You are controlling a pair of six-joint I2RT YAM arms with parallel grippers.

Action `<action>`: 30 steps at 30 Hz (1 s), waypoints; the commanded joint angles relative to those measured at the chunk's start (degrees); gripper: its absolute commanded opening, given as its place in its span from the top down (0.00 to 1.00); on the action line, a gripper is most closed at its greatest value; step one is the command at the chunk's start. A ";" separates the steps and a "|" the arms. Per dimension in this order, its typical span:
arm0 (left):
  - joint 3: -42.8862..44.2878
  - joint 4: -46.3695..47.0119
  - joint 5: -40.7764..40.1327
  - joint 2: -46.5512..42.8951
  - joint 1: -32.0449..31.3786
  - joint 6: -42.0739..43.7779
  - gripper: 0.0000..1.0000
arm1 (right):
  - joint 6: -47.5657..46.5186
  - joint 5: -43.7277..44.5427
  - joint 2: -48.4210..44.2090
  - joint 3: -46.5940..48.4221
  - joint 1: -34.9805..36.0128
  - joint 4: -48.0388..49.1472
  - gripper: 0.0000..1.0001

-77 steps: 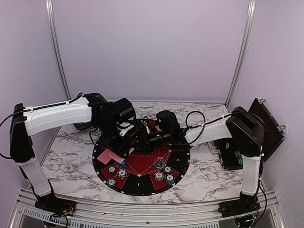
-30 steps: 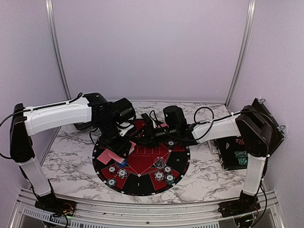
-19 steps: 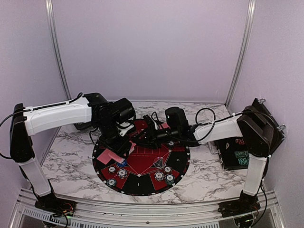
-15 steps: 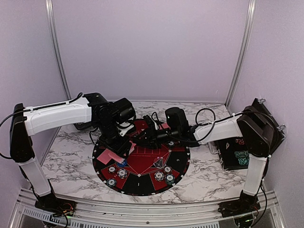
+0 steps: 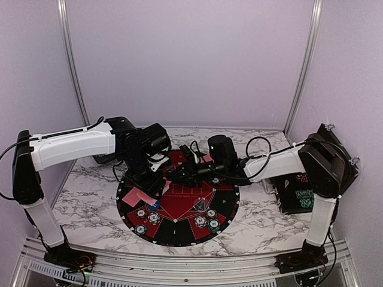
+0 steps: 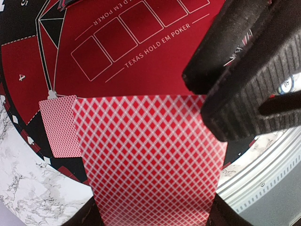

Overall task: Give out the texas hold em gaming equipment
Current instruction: Pick up the poker card from the face-down deck piles.

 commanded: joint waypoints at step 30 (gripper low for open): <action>1.40 -1.27 -0.62 -0.39 -0.17 0.14 0.47 | 2.20 -1.81 1.36 -0.55 0.72 3.67 0.93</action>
